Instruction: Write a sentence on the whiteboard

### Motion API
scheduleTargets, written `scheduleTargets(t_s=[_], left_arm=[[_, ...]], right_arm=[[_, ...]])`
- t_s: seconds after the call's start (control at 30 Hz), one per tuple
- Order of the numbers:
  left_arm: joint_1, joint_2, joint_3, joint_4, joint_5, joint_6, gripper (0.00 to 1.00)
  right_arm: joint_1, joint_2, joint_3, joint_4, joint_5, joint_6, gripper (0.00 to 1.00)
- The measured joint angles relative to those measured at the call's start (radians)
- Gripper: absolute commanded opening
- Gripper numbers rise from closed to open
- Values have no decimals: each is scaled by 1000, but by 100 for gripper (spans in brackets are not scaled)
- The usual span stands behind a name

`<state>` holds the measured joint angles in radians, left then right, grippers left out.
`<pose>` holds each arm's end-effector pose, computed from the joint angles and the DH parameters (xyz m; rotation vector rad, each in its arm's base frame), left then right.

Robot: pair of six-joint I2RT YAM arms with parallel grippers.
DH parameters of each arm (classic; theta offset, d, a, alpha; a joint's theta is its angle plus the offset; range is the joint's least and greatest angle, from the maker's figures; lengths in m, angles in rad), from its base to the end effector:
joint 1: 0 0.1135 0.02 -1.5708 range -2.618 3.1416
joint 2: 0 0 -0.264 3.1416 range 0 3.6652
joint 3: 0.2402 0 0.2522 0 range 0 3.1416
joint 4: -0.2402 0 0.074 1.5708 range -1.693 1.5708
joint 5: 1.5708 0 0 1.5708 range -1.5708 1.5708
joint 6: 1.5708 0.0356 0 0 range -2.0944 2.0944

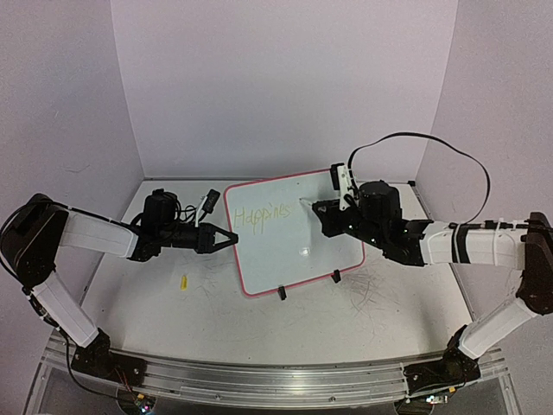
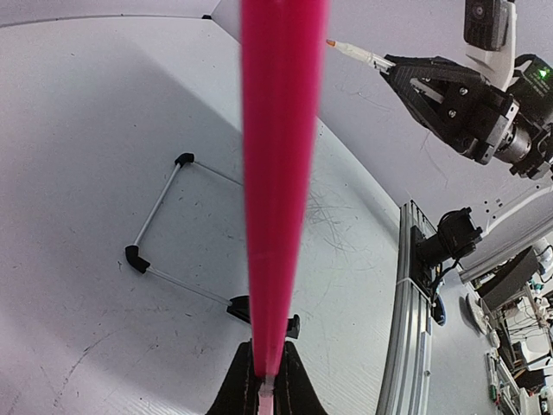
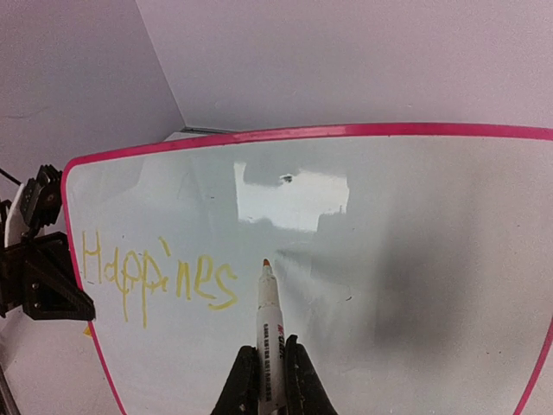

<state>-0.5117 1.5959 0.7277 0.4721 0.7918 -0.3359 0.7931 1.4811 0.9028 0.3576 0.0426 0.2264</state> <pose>0.2684 -0.1798 0.1910 0.7317 1.9481 -1.3127 0.2405 0.2420 0.2688 -0.4855 1.7800 0.6863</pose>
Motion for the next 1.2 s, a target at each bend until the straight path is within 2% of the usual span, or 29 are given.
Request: scheduleTargets(t_s=[1.2], left_arm=[[0,-1,5,-9,0,-1,0]], right_arm=[[4,62,24,8,-33,-5,0]])
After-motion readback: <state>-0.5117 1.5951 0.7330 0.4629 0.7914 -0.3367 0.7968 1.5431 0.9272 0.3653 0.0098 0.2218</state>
